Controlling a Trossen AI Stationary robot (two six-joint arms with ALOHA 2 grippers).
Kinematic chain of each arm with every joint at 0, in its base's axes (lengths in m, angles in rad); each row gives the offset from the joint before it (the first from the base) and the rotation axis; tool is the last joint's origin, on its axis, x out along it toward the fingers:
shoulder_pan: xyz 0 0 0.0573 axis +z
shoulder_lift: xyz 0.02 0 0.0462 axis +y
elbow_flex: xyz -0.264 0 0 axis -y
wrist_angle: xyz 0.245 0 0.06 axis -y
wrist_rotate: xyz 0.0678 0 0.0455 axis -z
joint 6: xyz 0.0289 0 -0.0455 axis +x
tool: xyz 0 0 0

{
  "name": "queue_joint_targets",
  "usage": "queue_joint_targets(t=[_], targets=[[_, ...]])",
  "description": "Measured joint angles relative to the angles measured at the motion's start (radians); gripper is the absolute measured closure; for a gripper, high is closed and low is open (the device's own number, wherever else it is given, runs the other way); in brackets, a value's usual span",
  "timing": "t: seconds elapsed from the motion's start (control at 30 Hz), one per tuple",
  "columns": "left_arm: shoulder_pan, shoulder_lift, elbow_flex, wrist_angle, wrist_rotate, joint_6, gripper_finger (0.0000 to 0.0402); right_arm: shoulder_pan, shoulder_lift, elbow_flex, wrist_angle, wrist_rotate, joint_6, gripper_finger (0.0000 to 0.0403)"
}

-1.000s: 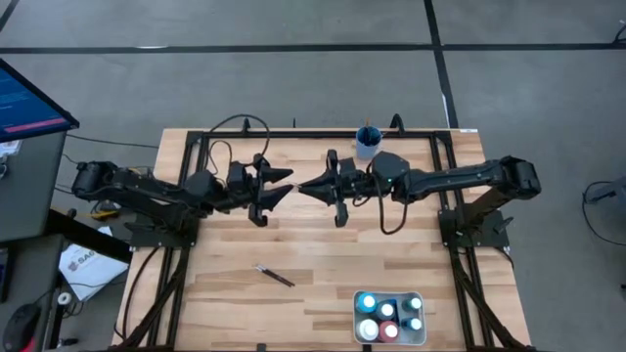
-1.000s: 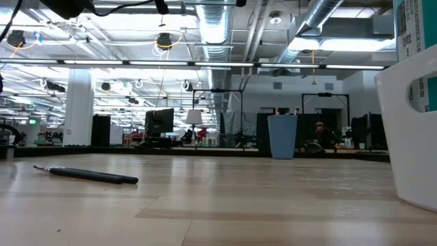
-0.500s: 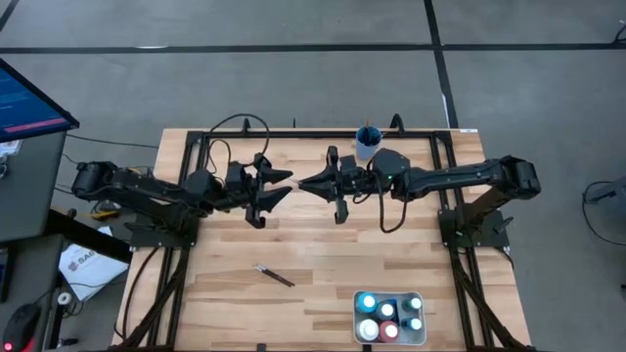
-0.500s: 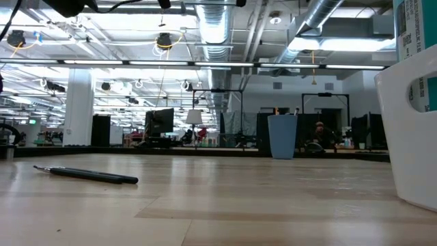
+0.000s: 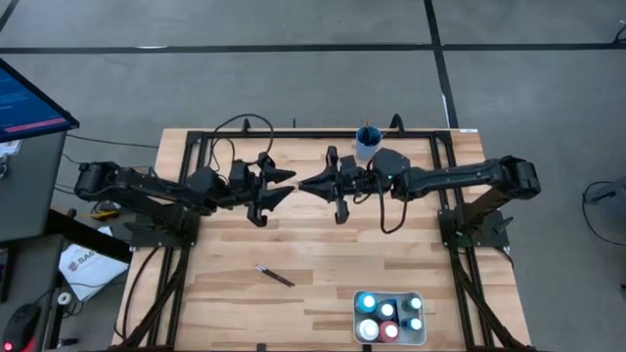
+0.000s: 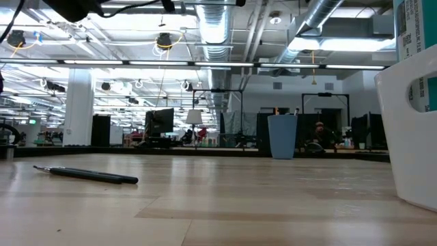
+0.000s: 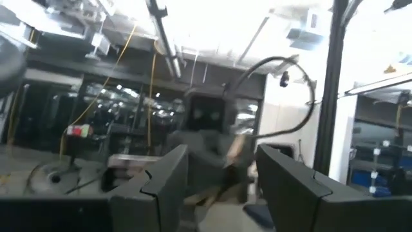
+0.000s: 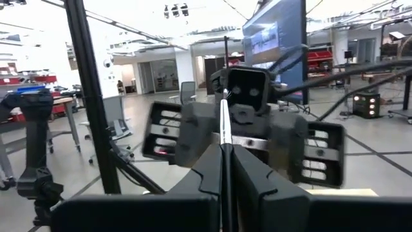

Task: Pick & Place Paint Supplies
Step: Put the silver paintbrush into the blue cup

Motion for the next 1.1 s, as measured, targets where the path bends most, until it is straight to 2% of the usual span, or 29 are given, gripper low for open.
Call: queue_joint_targets(t=[0.4, 0.53, 0.7, 0.93, 1.1], targets=[[0.000, 0.053, 0.039, 0.029, 0.004, 0.004, 0.0227, -0.007, 0.000, 0.000, -0.013, -0.019, 0.004, 0.0394], [0.000, 0.069, 0.048, 0.030, 0.005, 0.005, 0.0239, -0.008, 0.000, 0.000, -0.014, -0.019, 0.005, 0.0394], [0.000, 0.068, 0.048, 0.033, 0.005, 0.023, 0.0282, -0.006, 0.000, 0.000, -0.014, -0.019, 0.005, 0.0394], [0.000, 0.067, 0.048, 0.034, 0.003, 0.039, 0.0384, -0.008, 0.000, 0.000, -0.017, -0.015, 0.008, 0.0393], [0.000, 0.067, 0.048, 0.033, 0.003, 0.039, 0.0394, -0.010, -0.001, 0.001, -0.028, -0.013, 0.008, 0.0389]])
